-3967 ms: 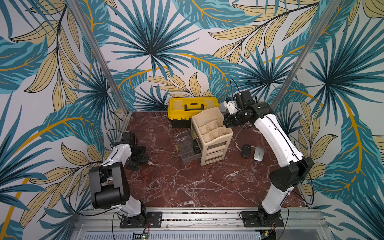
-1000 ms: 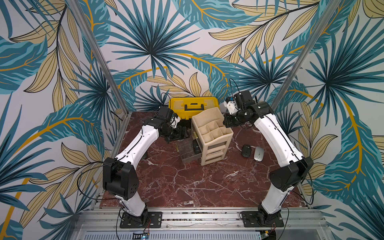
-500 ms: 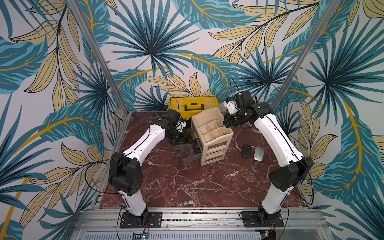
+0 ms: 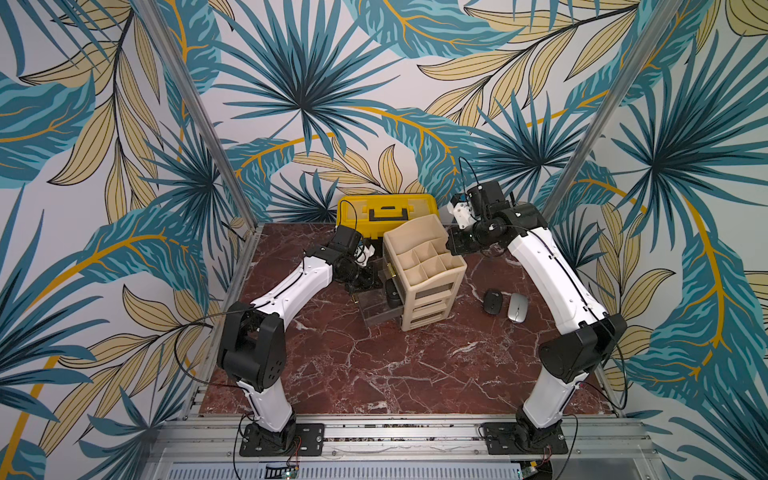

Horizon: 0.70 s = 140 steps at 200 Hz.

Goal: Take the mice out of the drawer
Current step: Adjust the mouse in the drawer.

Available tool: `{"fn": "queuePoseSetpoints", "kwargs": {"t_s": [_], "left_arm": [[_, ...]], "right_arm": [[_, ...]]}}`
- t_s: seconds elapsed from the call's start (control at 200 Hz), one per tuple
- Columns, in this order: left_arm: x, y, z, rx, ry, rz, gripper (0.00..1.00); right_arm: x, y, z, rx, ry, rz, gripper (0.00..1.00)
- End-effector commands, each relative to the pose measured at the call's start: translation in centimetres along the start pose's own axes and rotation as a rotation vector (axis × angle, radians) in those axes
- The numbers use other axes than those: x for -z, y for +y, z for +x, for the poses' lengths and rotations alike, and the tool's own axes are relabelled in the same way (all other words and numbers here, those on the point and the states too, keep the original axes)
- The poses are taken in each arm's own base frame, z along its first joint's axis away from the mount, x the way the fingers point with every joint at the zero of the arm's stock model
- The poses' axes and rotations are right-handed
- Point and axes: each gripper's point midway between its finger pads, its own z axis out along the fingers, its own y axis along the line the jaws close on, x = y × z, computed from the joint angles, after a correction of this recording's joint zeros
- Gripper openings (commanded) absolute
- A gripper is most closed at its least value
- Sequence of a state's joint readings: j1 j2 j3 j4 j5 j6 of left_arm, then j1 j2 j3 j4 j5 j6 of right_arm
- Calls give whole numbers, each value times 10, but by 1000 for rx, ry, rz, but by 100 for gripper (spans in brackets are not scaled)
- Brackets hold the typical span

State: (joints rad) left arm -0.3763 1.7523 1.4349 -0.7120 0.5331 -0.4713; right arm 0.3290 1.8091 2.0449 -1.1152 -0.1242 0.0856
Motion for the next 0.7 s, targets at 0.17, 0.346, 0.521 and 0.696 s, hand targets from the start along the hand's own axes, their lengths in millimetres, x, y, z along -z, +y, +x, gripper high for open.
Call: {"fn": "queuePoseSetpoints", "kwargs": {"t_s": [0.17,0.346,0.521,0.696], "left_arm": [[-21,-11,-29,-42,-87,103,0],[-37,-13,-30,-19,-47,163,0],[-39,-17,-32,-25,-67,203,0],[-41,-22,-32,-23,-53,239,0]], "right_arm": [[-22,-21,27,19,128,90,0],[-22,-21,26,17,125,90,0],[-24,-20,26,18,129,85,0],[-25,-19,25,18,126,84,0]]}}
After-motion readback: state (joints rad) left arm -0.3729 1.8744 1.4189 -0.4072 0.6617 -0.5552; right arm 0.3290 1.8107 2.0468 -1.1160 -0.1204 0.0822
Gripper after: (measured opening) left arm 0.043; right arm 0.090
